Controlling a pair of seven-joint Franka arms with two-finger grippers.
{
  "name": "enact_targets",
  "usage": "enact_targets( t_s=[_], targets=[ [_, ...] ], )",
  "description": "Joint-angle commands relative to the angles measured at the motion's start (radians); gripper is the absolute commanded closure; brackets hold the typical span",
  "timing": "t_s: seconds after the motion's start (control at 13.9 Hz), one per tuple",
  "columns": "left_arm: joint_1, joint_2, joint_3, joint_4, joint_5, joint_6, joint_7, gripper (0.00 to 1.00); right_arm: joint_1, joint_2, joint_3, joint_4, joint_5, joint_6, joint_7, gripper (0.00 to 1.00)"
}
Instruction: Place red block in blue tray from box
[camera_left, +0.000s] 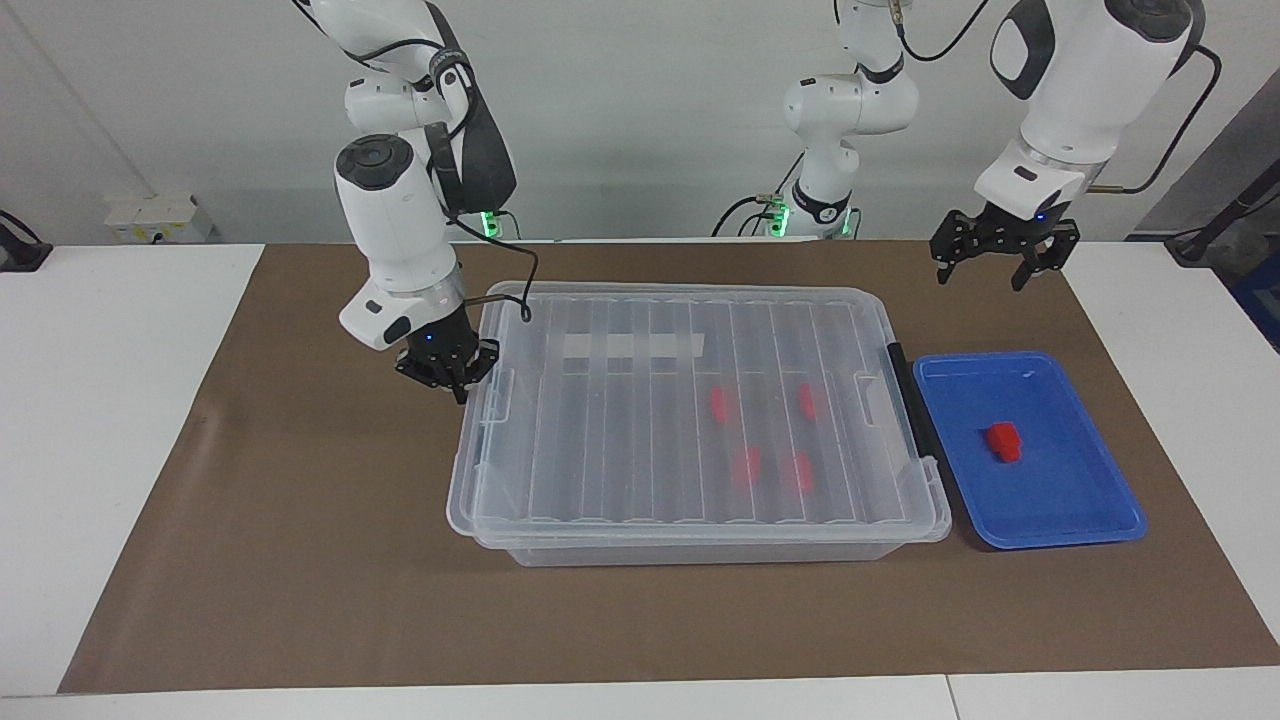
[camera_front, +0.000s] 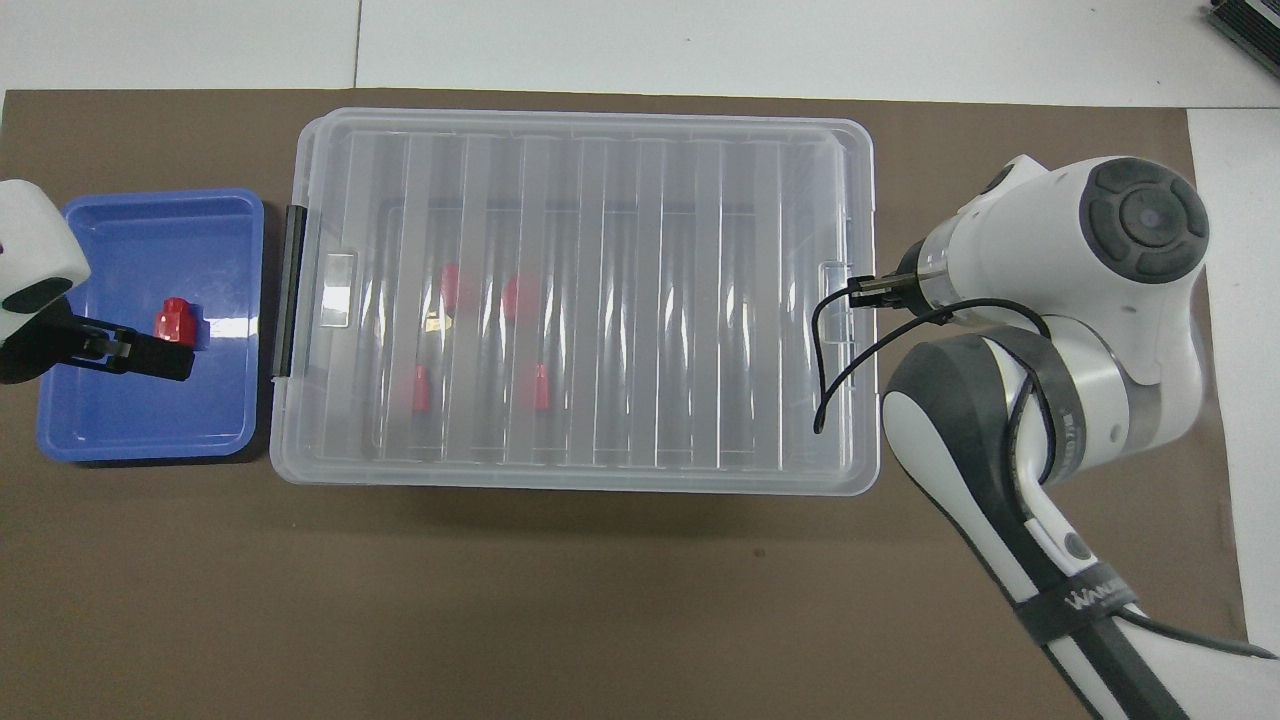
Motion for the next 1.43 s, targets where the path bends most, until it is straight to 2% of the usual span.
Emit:
enact_targets(
  t_s=[0.0,0.07,0.29,0.57,0.79,0.86,0.93,1.0,1.15,1.36],
  targets=[
    [-0.035,0.012,0.035,0.015,0.005,-0.037,-0.001,0.0,0.004,-0.007,0.003,-0.013,0.013,0.016,0.027,1.0],
    [-0.058,0.03,0.052,0.036,0.005,-0.062,-0.001,0.0,0.004,-0.007,0.003,-0.013,0.013,0.016,0.027,1.0],
    [-0.067,0.09,0.057,0.194,0.005,-0.221,0.002,0.0,0.004,-0.007,0.003,-0.01,0.013,0.013,0.025,1.0],
    [-0.069,0.075,0.051,0.195,0.005,-0.232,0.001,0.0,-0.014,-0.022,0.001,-0.004,0.013,-0.009,0.027,1.0],
    [-0.069,0.067,0.051,0.192,0.007,-0.232,0.001,0.0,-0.057,-0.074,-0.005,-0.004,0.013,-0.082,0.031,1.0],
    [-0.069,0.063,0.048,0.188,0.007,-0.232,0.001,0.0,-0.077,-0.092,-0.005,-0.004,0.013,-0.11,0.031,0.93],
    [-0.069,0.06,0.046,0.187,0.007,-0.232,0.002,0.0,-0.097,-0.103,-0.005,-0.004,0.013,-0.124,0.031,0.52],
    [-0.069,0.056,0.045,0.182,0.007,-0.231,0.003,0.0,-0.112,-0.117,-0.005,-0.004,0.013,-0.134,0.034,0.01],
    [-0.063,0.055,0.046,0.181,0.007,-0.232,0.002,0.0,-0.132,-0.143,-0.008,0.007,0.012,-0.147,0.057,0.0],
    [-0.055,0.055,0.048,0.181,0.007,-0.232,-0.001,0.0,-0.163,-0.162,-0.011,0.088,0.012,-0.278,0.059,0.0]
  ],
)
